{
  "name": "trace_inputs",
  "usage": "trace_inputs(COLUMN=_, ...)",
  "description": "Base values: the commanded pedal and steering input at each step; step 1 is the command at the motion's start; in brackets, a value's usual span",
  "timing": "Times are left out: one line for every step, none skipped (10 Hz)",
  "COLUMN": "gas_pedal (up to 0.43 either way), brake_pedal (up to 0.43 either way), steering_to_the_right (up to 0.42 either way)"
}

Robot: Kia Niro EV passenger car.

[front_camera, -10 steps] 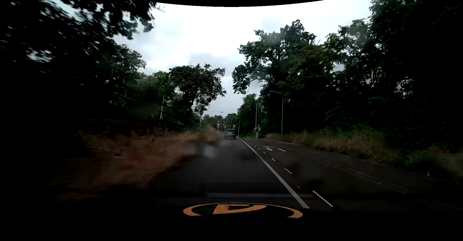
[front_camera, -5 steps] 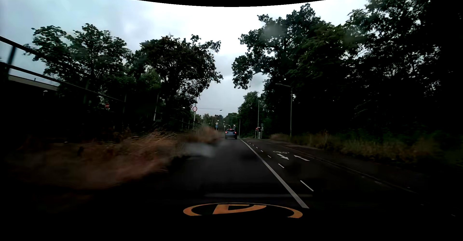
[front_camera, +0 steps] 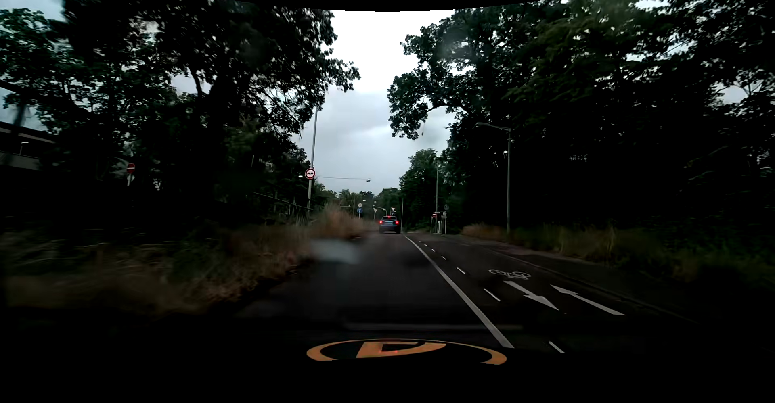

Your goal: Follow the waypoints while adhering to traffic rules and regulations

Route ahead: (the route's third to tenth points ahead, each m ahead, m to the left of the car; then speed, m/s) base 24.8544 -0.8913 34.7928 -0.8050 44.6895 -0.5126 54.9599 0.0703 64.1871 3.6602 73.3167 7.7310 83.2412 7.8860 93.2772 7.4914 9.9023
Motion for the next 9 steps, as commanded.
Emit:
trace_inputs(gas_pedal=0.11, brake_pedal=0.0, steering_to_the_right=-0.003)
trace_inputs(gas_pedal=0.11, brake_pedal=0.0, steering_to_the_right=-0.008)
trace_inputs(gas_pedal=0.098, brake_pedal=0.0, steering_to_the_right=-0.012)
trace_inputs(gas_pedal=0.098, brake_pedal=0.0, steering_to_the_right=-0.012)
trace_inputs(gas_pedal=0.098, brake_pedal=0.0, steering_to_the_right=-0.012)
trace_inputs(gas_pedal=0.098, brake_pedal=0.0, steering_to_the_right=-0.012)
trace_inputs(gas_pedal=0.087, brake_pedal=0.0, steering_to_the_right=-0.012)
trace_inputs(gas_pedal=0.087, brake_pedal=0.0, steering_to_the_right=-0.012)
trace_inputs(gas_pedal=0.079, brake_pedal=0.0, steering_to_the_right=-0.012)
